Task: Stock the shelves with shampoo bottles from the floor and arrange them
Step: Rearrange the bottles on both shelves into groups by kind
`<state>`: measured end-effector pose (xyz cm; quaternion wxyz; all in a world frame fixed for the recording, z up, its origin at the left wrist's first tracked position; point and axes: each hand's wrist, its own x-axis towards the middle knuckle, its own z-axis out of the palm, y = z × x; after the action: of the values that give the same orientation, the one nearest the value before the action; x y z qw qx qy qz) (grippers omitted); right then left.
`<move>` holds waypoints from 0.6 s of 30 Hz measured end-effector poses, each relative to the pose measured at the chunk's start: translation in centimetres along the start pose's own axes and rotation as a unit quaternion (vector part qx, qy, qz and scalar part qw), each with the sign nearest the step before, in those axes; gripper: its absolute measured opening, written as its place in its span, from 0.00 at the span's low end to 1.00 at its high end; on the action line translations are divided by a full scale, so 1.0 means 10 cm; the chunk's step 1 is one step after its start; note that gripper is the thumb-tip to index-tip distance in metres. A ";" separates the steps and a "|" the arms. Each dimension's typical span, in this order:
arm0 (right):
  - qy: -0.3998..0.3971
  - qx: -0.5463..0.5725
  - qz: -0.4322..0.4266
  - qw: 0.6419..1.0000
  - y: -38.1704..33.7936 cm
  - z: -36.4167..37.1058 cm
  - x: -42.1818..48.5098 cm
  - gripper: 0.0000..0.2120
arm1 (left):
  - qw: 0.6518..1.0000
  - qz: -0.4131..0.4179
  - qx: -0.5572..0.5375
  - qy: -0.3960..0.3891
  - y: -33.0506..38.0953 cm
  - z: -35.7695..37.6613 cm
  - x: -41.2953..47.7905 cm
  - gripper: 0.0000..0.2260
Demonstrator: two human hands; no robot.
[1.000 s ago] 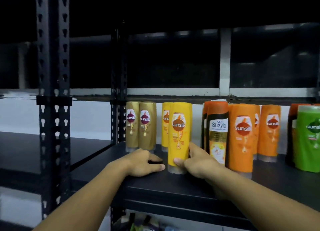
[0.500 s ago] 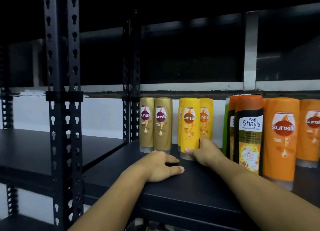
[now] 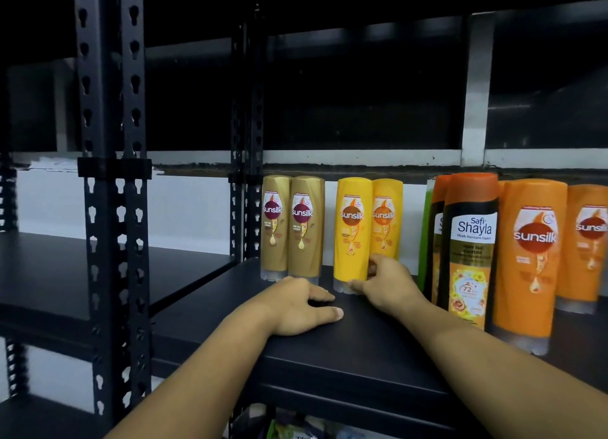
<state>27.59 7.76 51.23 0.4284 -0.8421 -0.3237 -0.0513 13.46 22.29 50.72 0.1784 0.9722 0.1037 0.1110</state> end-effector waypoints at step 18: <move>0.010 -0.016 0.005 1.000 -0.04 0.02 0.01 0.27 | 1.000 0.000 0.005 -0.002 0.01 -0.01 0.00 0.27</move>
<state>27.36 8.14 51.43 0.4179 -0.8500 -0.3144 -0.0630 13.43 22.26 50.81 0.1739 0.9732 0.1037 0.1091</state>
